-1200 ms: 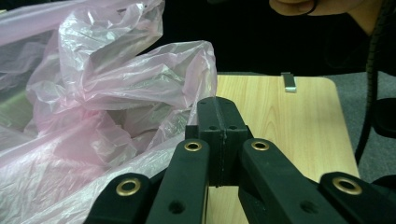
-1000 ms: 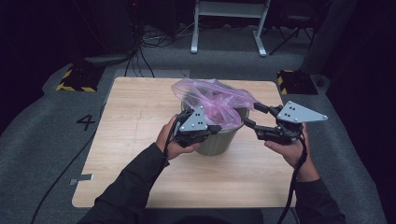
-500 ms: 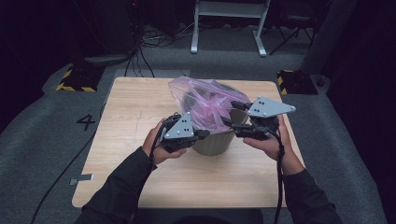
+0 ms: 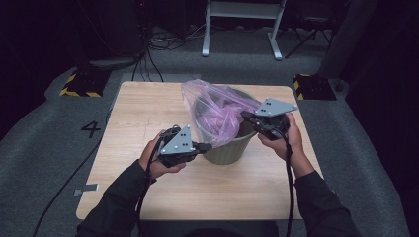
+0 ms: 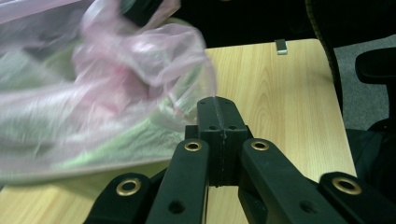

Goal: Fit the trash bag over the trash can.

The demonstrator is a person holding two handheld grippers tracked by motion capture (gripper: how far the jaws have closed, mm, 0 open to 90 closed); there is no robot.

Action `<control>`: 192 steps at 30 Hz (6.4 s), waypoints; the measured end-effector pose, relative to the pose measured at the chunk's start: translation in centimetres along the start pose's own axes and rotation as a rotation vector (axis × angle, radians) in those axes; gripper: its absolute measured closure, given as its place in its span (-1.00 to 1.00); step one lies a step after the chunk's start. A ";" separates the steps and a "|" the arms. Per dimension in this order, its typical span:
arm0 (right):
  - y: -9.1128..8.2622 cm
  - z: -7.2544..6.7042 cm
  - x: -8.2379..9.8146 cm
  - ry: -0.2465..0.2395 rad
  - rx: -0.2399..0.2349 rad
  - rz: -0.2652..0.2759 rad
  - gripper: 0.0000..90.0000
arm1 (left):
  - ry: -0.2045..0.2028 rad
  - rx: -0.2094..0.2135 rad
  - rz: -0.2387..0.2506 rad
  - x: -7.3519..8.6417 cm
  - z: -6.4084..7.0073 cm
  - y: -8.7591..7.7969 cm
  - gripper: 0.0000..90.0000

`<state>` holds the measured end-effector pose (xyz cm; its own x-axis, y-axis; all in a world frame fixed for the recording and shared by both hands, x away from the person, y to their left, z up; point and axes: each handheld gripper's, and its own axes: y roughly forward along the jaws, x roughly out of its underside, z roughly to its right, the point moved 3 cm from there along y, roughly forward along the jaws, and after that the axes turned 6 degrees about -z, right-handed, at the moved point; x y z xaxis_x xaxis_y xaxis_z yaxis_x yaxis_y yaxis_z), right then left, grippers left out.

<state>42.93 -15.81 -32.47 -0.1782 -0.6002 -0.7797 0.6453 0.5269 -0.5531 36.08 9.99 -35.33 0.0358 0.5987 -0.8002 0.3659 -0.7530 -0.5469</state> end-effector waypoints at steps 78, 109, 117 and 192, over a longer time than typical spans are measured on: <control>-0.9 1.3 12.0 0.036 -0.042 0.077 0.89 | -0.252 -0.276 0.003 8.2 -7.1 1.7 0.19; -3.2 0.7 4.7 -0.102 0.084 0.074 0.64 | -0.279 -0.284 0.117 2.3 -10.8 0.4 0.54; -1.9 4.6 4.7 0.112 0.070 0.109 1.00 | -0.303 -0.278 0.049 2.4 -12.9 2.4 1.00; 1.2 0.3 10.1 -0.085 -0.004 0.059 1.00 | -0.144 -0.147 -0.002 6.1 -6.8 3.4 1.00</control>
<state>42.07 -21.44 -40.95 -0.0760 -0.6167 -0.7835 0.6499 0.5653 -0.5080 43.86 12.95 -40.37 -0.0941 0.5469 -0.8319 0.4982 -0.6976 -0.5150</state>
